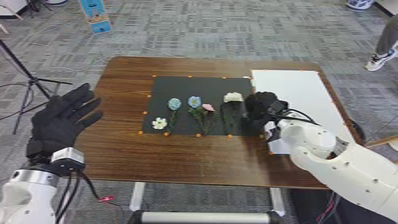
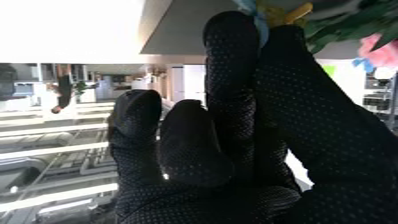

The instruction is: Arrange flowers

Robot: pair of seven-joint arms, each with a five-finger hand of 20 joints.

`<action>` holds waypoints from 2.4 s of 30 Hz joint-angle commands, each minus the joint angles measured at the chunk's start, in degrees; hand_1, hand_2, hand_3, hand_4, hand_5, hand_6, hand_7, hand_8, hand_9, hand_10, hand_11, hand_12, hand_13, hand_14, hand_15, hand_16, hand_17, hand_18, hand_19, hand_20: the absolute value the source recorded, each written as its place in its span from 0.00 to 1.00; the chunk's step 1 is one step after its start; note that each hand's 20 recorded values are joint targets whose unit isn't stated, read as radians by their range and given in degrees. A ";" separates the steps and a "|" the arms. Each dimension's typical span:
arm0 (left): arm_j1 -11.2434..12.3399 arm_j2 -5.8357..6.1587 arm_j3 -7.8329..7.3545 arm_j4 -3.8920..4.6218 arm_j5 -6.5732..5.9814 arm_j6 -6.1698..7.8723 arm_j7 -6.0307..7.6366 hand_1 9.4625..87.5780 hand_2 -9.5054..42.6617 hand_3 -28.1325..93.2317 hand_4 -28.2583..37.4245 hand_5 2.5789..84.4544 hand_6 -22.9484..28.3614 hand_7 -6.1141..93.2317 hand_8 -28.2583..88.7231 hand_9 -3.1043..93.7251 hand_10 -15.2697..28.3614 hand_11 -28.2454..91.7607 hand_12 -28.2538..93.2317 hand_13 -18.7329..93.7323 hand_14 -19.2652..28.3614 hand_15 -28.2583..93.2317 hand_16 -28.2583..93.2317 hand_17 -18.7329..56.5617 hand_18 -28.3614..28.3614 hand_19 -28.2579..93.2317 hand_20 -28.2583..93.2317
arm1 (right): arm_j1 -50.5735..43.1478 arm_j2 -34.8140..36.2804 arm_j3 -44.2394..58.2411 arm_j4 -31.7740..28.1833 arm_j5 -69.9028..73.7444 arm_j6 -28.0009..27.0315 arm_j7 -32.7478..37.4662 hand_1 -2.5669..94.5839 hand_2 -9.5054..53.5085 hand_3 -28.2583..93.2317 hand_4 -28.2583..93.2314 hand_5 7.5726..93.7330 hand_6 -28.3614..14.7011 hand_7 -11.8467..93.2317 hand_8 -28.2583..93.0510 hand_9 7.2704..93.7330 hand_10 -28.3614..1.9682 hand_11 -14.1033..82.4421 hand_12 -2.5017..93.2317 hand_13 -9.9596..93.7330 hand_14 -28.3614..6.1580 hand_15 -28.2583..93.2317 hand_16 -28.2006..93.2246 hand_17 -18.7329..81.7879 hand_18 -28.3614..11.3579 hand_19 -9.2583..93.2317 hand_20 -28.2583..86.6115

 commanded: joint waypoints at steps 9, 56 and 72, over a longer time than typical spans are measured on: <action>0.41 -0.37 -0.31 -0.54 -0.24 -0.24 -0.01 0.13 0.10 0.83 0.00 0.39 0.53 0.27 0.16 0.31 0.62 0.41 0.38 0.36 0.69 0.46 0.26 0.11 0.89 0.60 0.33 | -1.68 -2.10 0.67 -1.10 -3.66 -1.46 -0.30 0.54 0.00 0.87 0.00 0.70 0.76 0.54 0.24 0.90 0.81 0.32 0.48 0.81 0.68 0.95 0.52 0.54 0.24 0.92 0.69; 0.01 -0.57 -4.19 -0.33 4.42 -4.11 -2.71 0.18 0.00 0.78 0.00 0.29 0.51 0.23 0.17 0.23 0.56 0.34 0.38 0.30 0.71 0.31 0.27 0.10 0.90 0.56 0.27 | -56.15 -16.38 67.94 -17.45 82.88 -25.71 -28.24 0.15 0.11 0.90 0.02 0.29 0.46 0.14 0.18 0.27 0.51 0.16 0.22 0.29 0.52 0.23 0.52 0.18 0.24 0.40 0.38; -1.66 -4.10 -1.72 1.08 8.24 -8.17 -5.73 0.18 0.00 0.77 0.00 0.24 0.48 0.21 0.18 0.19 0.53 0.29 0.39 0.28 0.68 0.24 0.29 0.06 0.96 0.56 0.25 | -58.57 -24.26 63.96 -18.98 79.14 -23.43 -26.44 0.14 0.08 0.89 0.01 0.21 0.60 0.14 0.19 0.17 0.58 0.12 0.20 0.23 0.52 0.14 0.53 0.09 0.19 0.41 0.31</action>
